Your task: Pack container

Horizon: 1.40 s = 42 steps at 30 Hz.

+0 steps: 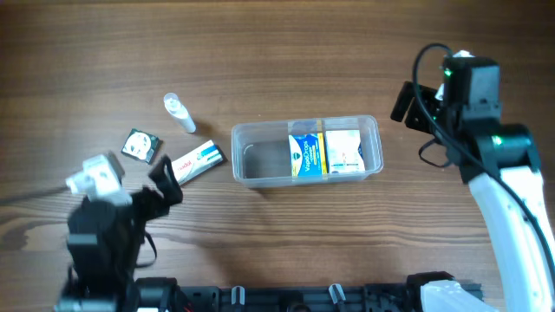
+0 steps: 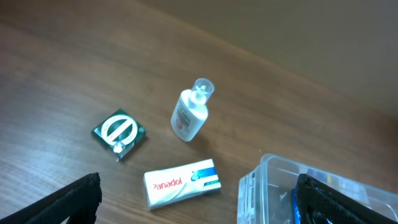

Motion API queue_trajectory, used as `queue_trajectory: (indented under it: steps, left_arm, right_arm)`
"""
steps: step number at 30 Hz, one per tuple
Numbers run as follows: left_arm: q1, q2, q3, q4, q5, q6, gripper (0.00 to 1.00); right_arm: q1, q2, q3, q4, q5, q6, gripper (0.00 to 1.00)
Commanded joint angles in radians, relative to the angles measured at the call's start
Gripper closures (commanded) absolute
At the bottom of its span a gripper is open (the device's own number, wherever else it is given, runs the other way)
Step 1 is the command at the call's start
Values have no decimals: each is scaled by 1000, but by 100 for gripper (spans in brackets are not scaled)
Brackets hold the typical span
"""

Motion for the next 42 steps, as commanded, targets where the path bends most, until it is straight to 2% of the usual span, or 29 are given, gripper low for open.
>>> queue_trajectory:
  steps: [1,4,8,19,24,30,31,33,36,39,42]
  left_arm:
    - [-1,177,160,-57,14,-24,0]
    - [-1,263,246,-82,82,-24,0]
    - [-1,301,270,-74,135,-24,0]
    - [-1,309,270,-154,94,-21,0]
    - [-1,398,270,-212,80,-13,0]
    - [-2,625,270,-197,202,196,0]
    - [-3,661,270,-193,202,222,5]
    - [-3,719,270,-179,202,235,0]
    - [-4,777,270,-150,220,247,0]
    - [-19,827,270,-121,218,369,6]
    - [-34,879,270,-102,211,462,7]
  right_arm:
    - [-4,90,10,0,14,-3,0]
    - [-4,152,10,2,15,-5,0]
    - [-4,196,10,5,15,-5,0]
    - [-4,211,10,6,15,-5,0]
    - [-4,211,10,6,15,-5,0]
    - [-4,211,10,6,15,-5,0]
    - [-4,211,10,6,15,-5,0]
    - [-4,211,10,6,15,-5,0]
    - [-4,211,10,6,15,-5,0]
    - [-4,211,10,7,15,-5,0]
    - [-4,211,10,6,15,-5,0]
